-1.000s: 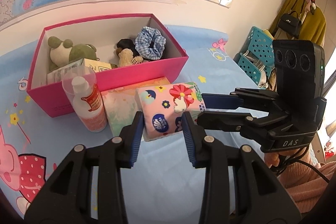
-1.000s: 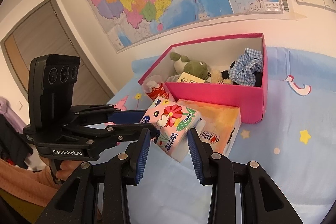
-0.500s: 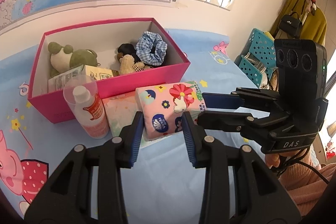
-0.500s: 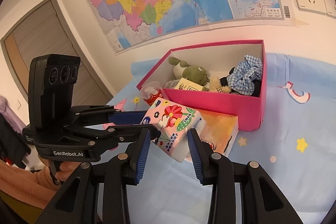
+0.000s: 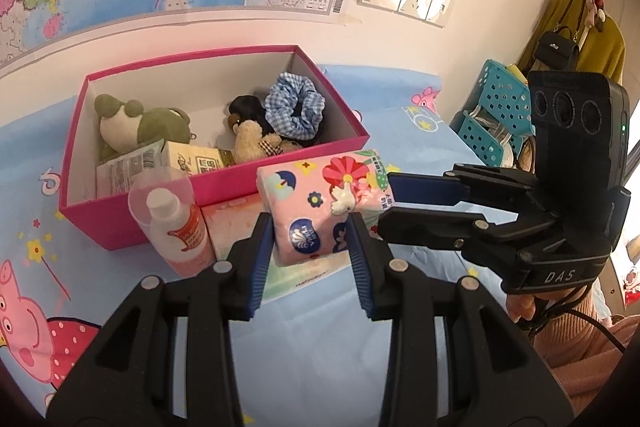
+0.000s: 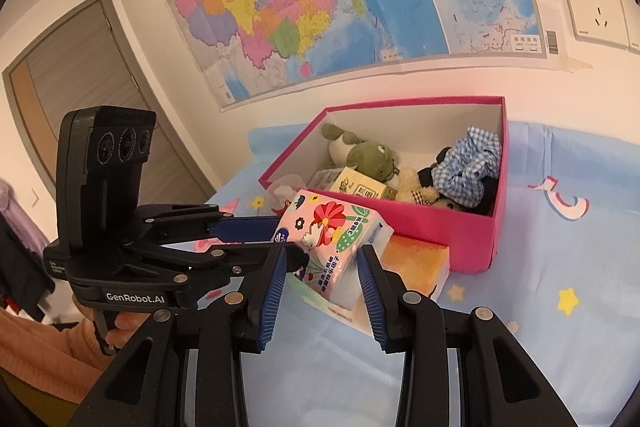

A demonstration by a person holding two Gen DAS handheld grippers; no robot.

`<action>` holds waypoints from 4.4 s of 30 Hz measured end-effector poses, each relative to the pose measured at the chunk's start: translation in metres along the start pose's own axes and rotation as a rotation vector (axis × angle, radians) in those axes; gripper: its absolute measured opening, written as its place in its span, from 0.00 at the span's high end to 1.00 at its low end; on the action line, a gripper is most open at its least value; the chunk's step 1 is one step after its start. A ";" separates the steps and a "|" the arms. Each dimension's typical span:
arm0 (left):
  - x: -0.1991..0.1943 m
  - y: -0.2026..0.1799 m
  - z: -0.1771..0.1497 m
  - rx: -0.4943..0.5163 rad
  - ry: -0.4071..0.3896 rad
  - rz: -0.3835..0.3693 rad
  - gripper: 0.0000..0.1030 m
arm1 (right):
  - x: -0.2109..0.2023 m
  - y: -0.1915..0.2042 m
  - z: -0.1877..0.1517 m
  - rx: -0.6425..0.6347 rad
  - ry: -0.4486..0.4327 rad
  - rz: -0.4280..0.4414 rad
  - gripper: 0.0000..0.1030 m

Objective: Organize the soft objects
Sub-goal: 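Carry the floral tissue pack over the pink box with the right gripper, then lower the floral tissue pack into the box and open the right gripper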

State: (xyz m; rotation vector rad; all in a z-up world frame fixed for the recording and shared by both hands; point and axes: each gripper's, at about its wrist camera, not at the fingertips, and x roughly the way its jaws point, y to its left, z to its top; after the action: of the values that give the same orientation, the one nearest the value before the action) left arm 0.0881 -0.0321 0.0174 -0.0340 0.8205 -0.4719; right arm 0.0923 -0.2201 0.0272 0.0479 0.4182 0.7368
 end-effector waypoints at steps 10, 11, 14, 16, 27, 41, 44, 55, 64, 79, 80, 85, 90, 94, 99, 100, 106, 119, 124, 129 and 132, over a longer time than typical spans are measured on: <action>0.004 0.003 0.007 -0.002 -0.002 0.000 0.63 | 0.002 0.000 0.005 -0.006 -0.009 -0.008 0.63; 0.004 0.003 0.007 -0.003 -0.002 0.000 0.63 | 0.002 0.000 0.006 -0.006 -0.010 -0.006 0.63; 0.004 0.004 0.009 -0.005 -0.004 0.001 0.63 | 0.003 -0.001 0.007 -0.008 -0.012 -0.007 0.63; 0.004 0.004 0.009 -0.006 -0.004 0.001 0.63 | 0.003 -0.001 0.008 -0.011 -0.012 -0.008 0.63; 0.005 0.006 0.015 -0.001 -0.006 0.007 0.63 | 0.005 -0.001 0.012 -0.011 -0.020 -0.010 0.63; 0.007 0.008 0.022 0.000 -0.011 0.014 0.63 | 0.006 -0.005 0.017 -0.015 -0.026 -0.016 0.63; 0.009 0.009 0.023 -0.003 -0.010 0.012 0.63 | 0.006 -0.005 0.018 -0.017 -0.027 -0.016 0.63; 0.012 0.012 0.030 0.000 -0.011 0.022 0.63 | 0.008 -0.004 0.025 -0.029 -0.038 -0.018 0.63; 0.012 0.015 0.034 0.000 -0.015 0.025 0.63 | 0.010 -0.004 0.028 -0.029 -0.042 -0.021 0.63; 0.014 0.021 0.040 -0.011 -0.015 0.026 0.63 | 0.013 -0.002 0.034 -0.036 -0.054 -0.022 0.63; 0.014 0.021 0.041 -0.011 -0.016 0.028 0.63 | 0.014 -0.003 0.035 -0.035 -0.055 -0.023 0.63; 0.016 0.024 0.044 -0.015 -0.014 0.033 0.63 | 0.017 -0.004 0.037 -0.032 -0.057 -0.024 0.63; 0.018 0.026 0.047 -0.016 -0.013 0.043 0.63 | 0.019 -0.006 0.038 -0.026 -0.058 -0.028 0.63; 0.020 0.029 0.050 -0.019 -0.014 0.059 0.63 | 0.025 -0.008 0.043 -0.024 -0.055 -0.034 0.63; 0.023 0.033 0.056 -0.024 -0.014 0.075 0.63 | 0.032 -0.010 0.049 -0.019 -0.055 -0.037 0.63; 0.024 0.034 0.057 -0.024 -0.013 0.078 0.63 | 0.033 -0.011 0.049 -0.017 -0.056 -0.037 0.63; 0.029 0.039 0.063 -0.031 -0.012 0.089 0.63 | 0.037 -0.015 0.053 -0.001 -0.057 -0.036 0.63; 0.041 0.048 0.074 -0.050 0.007 0.113 0.63 | 0.049 -0.021 0.063 0.010 -0.052 -0.050 0.63; 0.049 0.052 0.077 -0.061 0.025 0.124 0.63 | 0.057 -0.025 0.066 0.018 -0.039 -0.055 0.63; 0.056 0.058 0.082 -0.083 0.045 0.137 0.63 | 0.066 -0.030 0.069 0.035 -0.027 -0.061 0.62; 0.060 0.062 0.085 -0.091 0.056 0.144 0.63 | 0.072 -0.035 0.072 0.044 -0.021 -0.064 0.62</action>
State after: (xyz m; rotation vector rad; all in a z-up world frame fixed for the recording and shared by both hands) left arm 0.2077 -0.0143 0.0213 -0.0455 0.8920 -0.3004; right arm 0.1902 -0.1910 0.0608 0.0829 0.4143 0.6632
